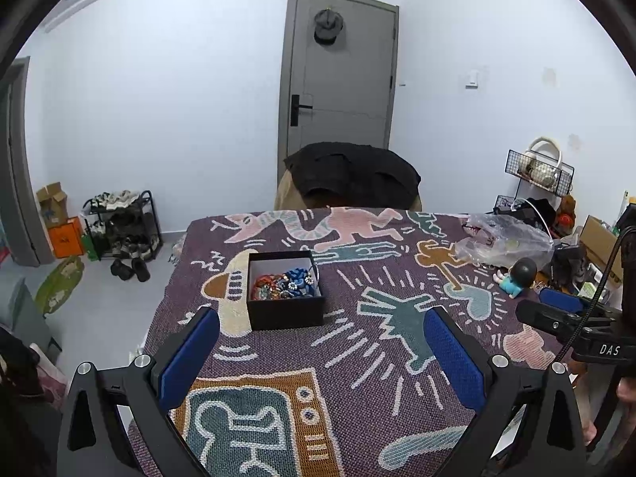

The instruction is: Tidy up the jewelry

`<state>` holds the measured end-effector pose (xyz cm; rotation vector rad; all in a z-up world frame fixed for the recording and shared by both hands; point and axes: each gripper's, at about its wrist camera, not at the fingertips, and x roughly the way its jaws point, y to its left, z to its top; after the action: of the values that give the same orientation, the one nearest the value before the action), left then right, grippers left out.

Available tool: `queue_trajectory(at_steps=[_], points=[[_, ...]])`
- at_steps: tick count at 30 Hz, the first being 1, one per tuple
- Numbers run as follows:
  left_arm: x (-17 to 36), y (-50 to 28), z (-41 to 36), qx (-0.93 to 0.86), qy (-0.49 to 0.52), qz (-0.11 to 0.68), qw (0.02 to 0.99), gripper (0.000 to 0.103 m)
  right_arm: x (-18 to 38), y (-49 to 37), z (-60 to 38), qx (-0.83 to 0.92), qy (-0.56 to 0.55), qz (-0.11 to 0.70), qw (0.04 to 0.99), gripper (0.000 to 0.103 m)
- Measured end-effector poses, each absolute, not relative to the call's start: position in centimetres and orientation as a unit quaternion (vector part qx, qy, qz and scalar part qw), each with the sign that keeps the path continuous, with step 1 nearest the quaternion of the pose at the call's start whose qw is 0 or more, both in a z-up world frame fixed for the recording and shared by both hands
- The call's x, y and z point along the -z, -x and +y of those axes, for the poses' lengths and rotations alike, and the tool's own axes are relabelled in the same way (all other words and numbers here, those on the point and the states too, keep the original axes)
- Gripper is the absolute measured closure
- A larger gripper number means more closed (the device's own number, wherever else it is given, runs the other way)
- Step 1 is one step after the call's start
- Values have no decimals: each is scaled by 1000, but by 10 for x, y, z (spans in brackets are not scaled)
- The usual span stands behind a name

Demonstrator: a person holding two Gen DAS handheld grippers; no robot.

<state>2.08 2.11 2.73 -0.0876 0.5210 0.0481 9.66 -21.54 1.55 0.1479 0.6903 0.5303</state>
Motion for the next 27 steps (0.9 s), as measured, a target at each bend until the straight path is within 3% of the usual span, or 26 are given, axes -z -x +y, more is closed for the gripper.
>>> queue_trajectory(at_steps=[27], points=[[-26,-23,20,-22,42,258,965,0,-11,-101,-222,-228,-77,338,910,0]])
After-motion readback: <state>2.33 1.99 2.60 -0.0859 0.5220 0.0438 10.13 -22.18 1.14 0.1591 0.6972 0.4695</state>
